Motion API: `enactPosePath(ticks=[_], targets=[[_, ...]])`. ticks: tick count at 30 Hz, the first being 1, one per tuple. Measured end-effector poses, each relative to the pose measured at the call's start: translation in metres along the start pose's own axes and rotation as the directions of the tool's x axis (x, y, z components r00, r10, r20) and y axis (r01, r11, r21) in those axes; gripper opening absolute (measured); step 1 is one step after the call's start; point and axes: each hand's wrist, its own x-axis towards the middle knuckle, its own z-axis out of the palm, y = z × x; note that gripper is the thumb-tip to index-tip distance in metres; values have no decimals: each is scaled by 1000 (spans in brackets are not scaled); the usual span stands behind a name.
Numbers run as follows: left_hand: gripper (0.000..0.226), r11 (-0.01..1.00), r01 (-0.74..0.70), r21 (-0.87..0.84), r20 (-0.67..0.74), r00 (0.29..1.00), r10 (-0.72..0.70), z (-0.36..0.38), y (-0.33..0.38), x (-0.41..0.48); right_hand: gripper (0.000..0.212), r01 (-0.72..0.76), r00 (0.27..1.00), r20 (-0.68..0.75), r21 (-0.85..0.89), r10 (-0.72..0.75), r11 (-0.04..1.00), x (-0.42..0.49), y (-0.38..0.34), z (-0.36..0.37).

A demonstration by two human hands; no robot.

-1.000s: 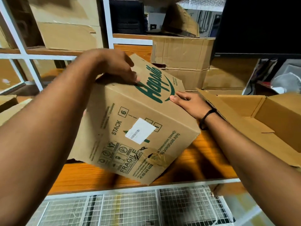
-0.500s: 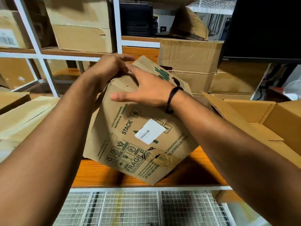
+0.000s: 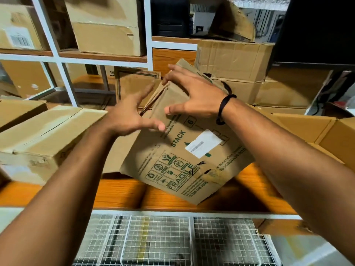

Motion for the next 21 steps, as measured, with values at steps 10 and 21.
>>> enactPosePath(ticks=[10, 21], targets=[[89, 990, 17, -142, -94, 995, -31, 47, -8, 7, 70, 56, 985, -167, 96, -39, 994, -7, 12, -1], [102, 901, -226, 371, 85, 974, 209, 57, 58, 39, 51, 58, 804, -542, 484, 247, 873, -85, 55, 6]])
